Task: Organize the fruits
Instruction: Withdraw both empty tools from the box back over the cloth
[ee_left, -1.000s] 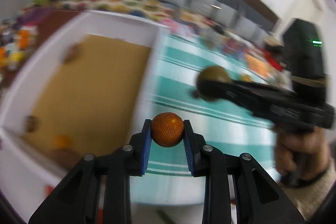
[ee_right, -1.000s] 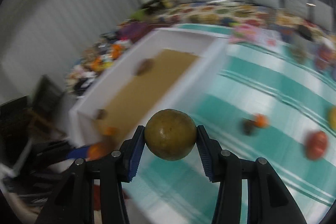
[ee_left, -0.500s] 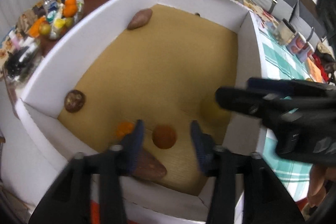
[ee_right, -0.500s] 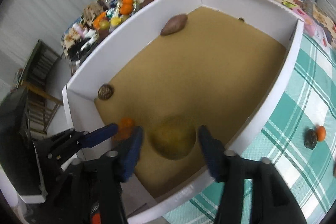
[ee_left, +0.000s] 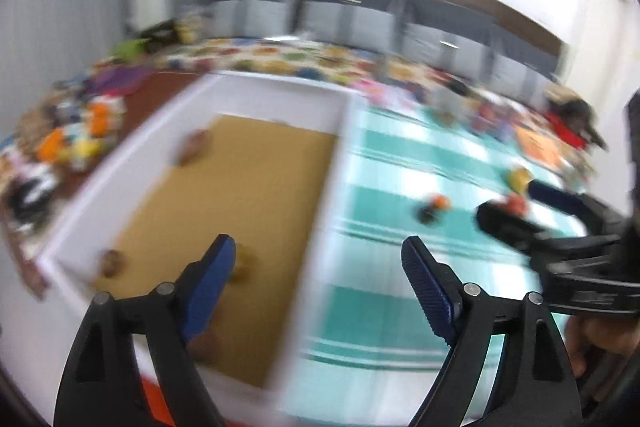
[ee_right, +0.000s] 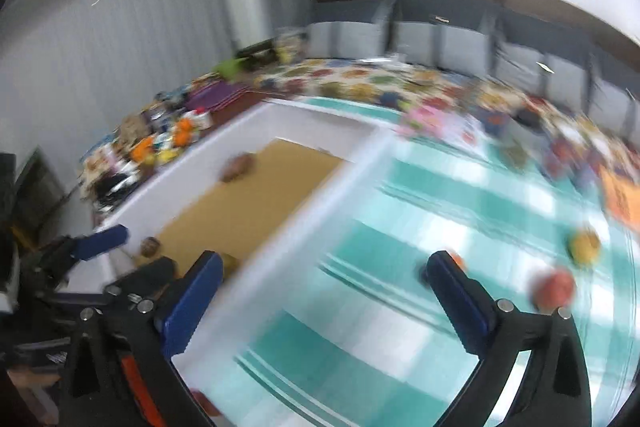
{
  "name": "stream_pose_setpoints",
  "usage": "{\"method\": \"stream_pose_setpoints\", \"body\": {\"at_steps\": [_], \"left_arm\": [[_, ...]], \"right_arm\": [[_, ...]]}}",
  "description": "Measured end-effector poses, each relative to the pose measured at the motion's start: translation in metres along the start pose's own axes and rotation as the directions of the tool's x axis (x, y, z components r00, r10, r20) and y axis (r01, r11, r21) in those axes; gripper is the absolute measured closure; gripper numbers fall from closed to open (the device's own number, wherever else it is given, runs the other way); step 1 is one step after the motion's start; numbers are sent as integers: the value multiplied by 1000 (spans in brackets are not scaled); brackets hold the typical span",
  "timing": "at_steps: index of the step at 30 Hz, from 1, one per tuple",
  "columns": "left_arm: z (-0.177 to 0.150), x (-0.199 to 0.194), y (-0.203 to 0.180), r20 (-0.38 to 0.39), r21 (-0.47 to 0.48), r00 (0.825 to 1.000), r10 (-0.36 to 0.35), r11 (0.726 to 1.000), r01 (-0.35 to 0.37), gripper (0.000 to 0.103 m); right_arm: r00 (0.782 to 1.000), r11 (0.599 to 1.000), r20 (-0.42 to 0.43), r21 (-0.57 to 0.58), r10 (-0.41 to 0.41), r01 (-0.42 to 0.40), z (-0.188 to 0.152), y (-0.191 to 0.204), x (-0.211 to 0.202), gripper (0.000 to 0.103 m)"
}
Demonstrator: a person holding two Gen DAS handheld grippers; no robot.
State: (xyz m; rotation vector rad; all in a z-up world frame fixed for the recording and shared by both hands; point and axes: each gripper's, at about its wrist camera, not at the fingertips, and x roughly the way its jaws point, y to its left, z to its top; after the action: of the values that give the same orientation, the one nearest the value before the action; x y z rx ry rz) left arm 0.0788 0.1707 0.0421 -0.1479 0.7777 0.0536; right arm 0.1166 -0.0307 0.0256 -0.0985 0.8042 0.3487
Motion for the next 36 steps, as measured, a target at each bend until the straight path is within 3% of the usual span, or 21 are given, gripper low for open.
{"method": "stream_pose_setpoints", "body": {"at_steps": [3, 8, 10, 12, 23, 26, 36], "left_arm": [[-29, 23, -49, -89, 70, 993, -80, 994, 86, 16], [-73, 68, -115, -209, 152, 960, -186, 964, 220, 16], [-87, 85, -132, -238, 168, 947, -214, 952, 258, 16], [-96, 97, -150, -250, 194, 945, -211, 945, 262, 16], [-100, 153, -185, -203, 265, 971, -123, 948, 175, 16], [-102, 158, -190, -187, 302, 975, -119, 938, 172, 8], [-103, 160, -192, -176, 310, 978, -112, 937, 163, 5]], "right_arm": [[993, 989, -33, 95, -110, 113, -52, -58, -6, 1], [943, 926, -111, 184, -314, 330, -130, -139, -20, 1], [924, 897, -130, 224, -359, 380, -156, -162, -26, 1], [915, 879, -145, 257, -376, 402, -171, -178, -27, 1], [888, 853, -178, 249, -425, 458, -180, -226, -8, 1], [893, 848, -195, 284, -407, 448, -187, -238, -3, 1], [895, 846, -210, 300, -393, 441, -190, -241, 2, 0]]}}
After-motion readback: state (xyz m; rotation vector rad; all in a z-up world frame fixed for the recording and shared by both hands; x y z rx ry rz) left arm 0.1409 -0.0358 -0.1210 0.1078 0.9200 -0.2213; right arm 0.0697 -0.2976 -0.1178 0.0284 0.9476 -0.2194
